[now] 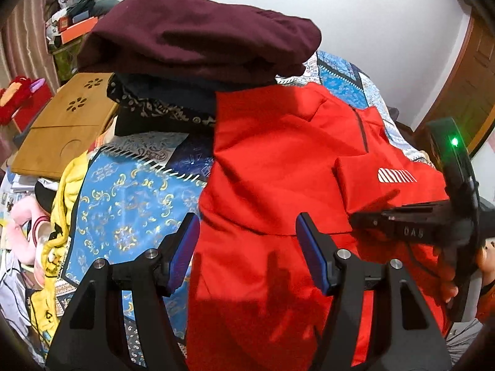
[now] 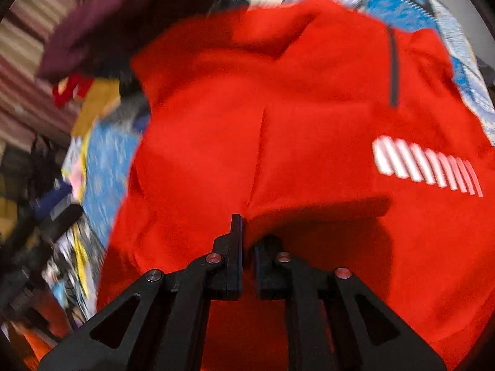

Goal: Fold large clothes

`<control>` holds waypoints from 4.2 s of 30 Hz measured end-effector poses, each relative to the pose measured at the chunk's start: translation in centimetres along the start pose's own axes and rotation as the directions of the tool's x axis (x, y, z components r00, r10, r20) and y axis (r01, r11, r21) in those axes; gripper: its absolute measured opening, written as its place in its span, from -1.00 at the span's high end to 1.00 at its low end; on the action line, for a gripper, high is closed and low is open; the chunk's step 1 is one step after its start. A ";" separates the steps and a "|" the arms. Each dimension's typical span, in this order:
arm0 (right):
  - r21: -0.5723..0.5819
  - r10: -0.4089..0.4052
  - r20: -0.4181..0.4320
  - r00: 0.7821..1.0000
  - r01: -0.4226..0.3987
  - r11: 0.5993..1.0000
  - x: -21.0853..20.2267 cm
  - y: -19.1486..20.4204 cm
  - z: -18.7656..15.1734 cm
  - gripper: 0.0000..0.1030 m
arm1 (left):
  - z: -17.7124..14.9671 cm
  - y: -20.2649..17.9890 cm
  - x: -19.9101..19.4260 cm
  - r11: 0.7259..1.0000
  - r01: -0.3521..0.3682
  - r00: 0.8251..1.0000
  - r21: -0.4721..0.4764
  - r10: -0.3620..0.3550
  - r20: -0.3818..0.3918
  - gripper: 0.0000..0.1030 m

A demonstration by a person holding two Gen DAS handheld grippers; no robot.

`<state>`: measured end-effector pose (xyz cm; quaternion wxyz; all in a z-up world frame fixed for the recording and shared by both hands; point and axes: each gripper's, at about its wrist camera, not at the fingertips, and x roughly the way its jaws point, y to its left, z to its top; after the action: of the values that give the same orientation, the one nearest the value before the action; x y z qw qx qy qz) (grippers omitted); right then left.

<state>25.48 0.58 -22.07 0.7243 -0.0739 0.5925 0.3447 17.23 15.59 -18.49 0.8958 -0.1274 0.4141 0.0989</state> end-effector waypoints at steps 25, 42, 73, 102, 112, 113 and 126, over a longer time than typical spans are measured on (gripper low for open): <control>0.267 -0.283 0.341 0.897 0.196 0.944 -16.6 -14.6 -7.3 -0.01 | 1.0 -15.3 4.0 0.866 0.055 0.997 0.496 -0.023 -0.072 -0.23; 0.445 -0.339 0.303 0.891 0.182 0.877 -17.7 -21.7 -11.5 -0.01 | 2.0 -20.1 11.3 0.809 0.081 0.980 0.582 0.041 -0.193 0.86; 0.446 -0.186 0.245 0.951 0.060 0.893 -14.8 -22.0 -8.3 -0.01 | 5.4 -4.1 4.2 0.977 -0.126 0.990 0.174 0.113 0.085 0.94; 0.329 -0.381 0.288 0.878 0.283 0.901 -17.8 -18.6 -9.2 -0.04 | 3.2 0.5 3.2 0.997 -0.052 0.995 0.064 0.057 -0.077 -0.12; 0.279 -0.323 0.440 0.838 0.214 0.936 -20.6 -16.1 -3.9 -0.04 | 10.1 -11.2 2.4 0.956 0.076 0.995 0.282 -0.090 0.036 -0.22; 0.275 -0.323 0.453 0.831 0.214 0.937 -20.6 -15.9 -3.2 -0.04 | 10.7 -12.3 2.7 0.951 0.070 0.995 0.300 -0.089 0.050 -0.24; 0.312 -0.142 0.413 0.900 0.007 0.950 -14.7 -18.2 6.6 -0.04 | 19.4 -18.7 15.9 0.955 0.095 0.994 0.282 -0.076 -0.080 -0.24</control>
<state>40.56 -15.73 -12.32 0.8525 0.0930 0.4604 0.2294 46.57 4.97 -15.82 0.8936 -0.0179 0.4484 -0.0051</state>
